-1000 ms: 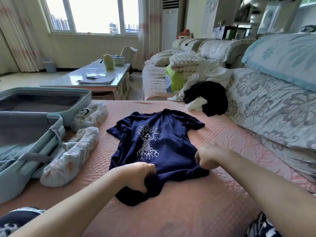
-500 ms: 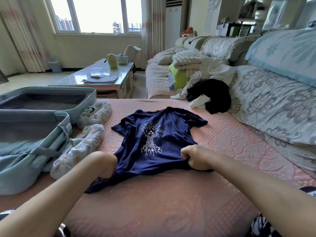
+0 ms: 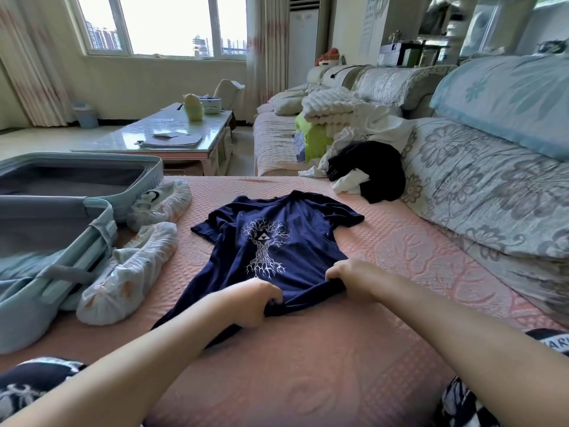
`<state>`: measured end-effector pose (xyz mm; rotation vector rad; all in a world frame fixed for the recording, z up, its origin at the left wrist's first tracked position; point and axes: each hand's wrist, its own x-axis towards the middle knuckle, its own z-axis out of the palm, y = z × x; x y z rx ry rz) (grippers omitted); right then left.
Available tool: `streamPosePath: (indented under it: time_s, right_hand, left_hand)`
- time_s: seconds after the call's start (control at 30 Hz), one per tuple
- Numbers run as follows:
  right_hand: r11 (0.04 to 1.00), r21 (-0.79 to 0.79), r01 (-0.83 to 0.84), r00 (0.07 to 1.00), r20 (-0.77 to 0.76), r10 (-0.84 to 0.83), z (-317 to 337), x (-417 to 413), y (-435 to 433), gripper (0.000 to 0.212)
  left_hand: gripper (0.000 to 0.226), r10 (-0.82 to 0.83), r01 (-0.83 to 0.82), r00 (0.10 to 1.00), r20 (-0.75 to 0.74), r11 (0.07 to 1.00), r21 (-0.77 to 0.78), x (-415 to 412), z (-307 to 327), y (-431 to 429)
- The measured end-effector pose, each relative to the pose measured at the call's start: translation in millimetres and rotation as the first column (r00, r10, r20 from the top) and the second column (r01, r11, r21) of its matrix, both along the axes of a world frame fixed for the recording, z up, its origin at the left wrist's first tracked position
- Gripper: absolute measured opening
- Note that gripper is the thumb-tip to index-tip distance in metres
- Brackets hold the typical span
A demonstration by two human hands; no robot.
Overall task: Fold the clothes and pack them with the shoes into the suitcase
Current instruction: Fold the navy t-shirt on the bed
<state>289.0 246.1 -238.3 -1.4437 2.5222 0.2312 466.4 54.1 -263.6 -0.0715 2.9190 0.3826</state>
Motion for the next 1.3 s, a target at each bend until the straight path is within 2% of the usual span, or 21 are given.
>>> streamPosePath:
  time_s: [0.07,0.13,0.2,0.23,0.27,0.3,0.37,0.43,0.47,0.53,0.6,0.67,0.87,1.07,1.13,1.2,1.3]
  right_hand:
    - [0.998,0.027,0.051,0.999,-0.012,-0.051,15.3,0.3,0.9,0.030]
    - [0.969,0.216,0.120,0.990,0.049,-0.134,30.1,-0.3,2.7,0.031]
    - [0.872,0.444,0.204,0.945,0.144,-0.294,36.2,-3.8,3.9,0.026]
    - [0.826,0.517,0.225,0.896,0.224,-0.384,35.3,-5.9,2.5,0.024]
    - [0.809,0.542,0.227,0.847,0.301,-0.439,33.5,-7.6,-0.9,0.024]
    - [0.826,0.522,0.215,0.819,0.364,-0.444,33.2,-10.5,-6.1,0.022]
    - [0.920,0.326,0.219,0.844,0.409,-0.346,35.1,-15.4,-21.1,0.019]
    - [0.978,0.019,0.206,0.912,0.358,-0.200,37.2,-17.8,-40.5,0.021]
    - [0.978,-0.097,0.183,0.942,0.301,-0.146,37.4,-18.9,-50.2,0.022]
    - [0.970,-0.205,0.129,0.971,0.225,-0.082,35.1,-20.3,-71.5,0.024]
    - [0.965,-0.236,0.112,0.974,0.221,-0.059,30.8,-21.6,-94.9,0.025]
    - [0.967,-0.238,0.091,0.979,0.198,-0.043,25.2,-26.2,-121.1,0.025]
    - [0.963,-0.264,0.046,0.987,0.160,-0.004,1.1,-40.9,-194.0,0.032]
    - [0.938,-0.344,-0.049,0.991,0.098,0.088,-48.0,-47.6,-254.3,0.052]
    - [0.932,-0.355,-0.072,0.991,0.079,0.106,-57.3,-47.6,-269.6,0.058]
    - [0.940,-0.330,-0.084,0.990,0.079,0.116,-64.4,-49.3,-281.6,0.062]
    - [0.951,-0.304,-0.062,0.988,0.115,0.101,-70.9,-55.9,-291.4,0.065]
  left_hand:
    - [0.029,0.031,-0.039,0.998,0.061,0.990,0.133,-4.2,13.9,-5.7]
    - [0.035,0.068,-0.134,0.979,0.192,0.925,0.354,-9.7,25.4,-6.8]
    - [0.031,-0.023,-0.257,0.890,0.455,0.799,0.544,-12.4,28.8,-2.3]
    - [0.024,-0.102,-0.305,0.816,0.568,0.759,0.575,-14.6,26.8,-0.1]
    - [0.023,-0.174,-0.323,0.756,0.631,0.739,0.591,-17.2,24.1,1.3]
    - [0.027,-0.206,-0.321,0.736,0.645,0.733,0.600,-20.9,23.4,0.8]
    - [0.022,-0.096,-0.291,0.839,0.536,0.752,0.591,-30.3,27.0,-7.8]
    - [0.017,0.101,-0.279,0.938,0.331,0.786,0.551,-42.1,34.9,-28.9]
    - [0.019,0.197,-0.290,0.954,0.227,0.799,0.526,-47.9,38.5,-42.4]
    - [0.025,0.344,-0.326,0.938,0.043,0.833,0.447,-57.8,40.5,-72.8]
    - [0.030,0.429,-0.386,0.897,-0.112,0.879,0.279,-63.7,38.1,-102.3]
    - [0.029,0.481,-0.463,0.853,-0.203,0.877,0.129,-68.6,30.6,-128.5]
    - [0.044,0.552,-0.578,0.810,-0.199,0.808,-0.112,-87.6,0.0,-198.4]
    - [0.040,0.688,-0.699,0.705,-0.171,0.715,-0.007,-105.7,-21.8,-231.9]
    - [0.038,0.698,-0.709,0.690,-0.191,0.705,0.015,-111.2,-27.2,-238.5]
    - [0.037,0.667,-0.680,0.707,-0.236,0.733,0.036,-112.0,-24.5,-241.1]
    - [0.037,0.644,-0.668,0.698,-0.312,0.743,0.037,-105.2,-1.3,-244.4]
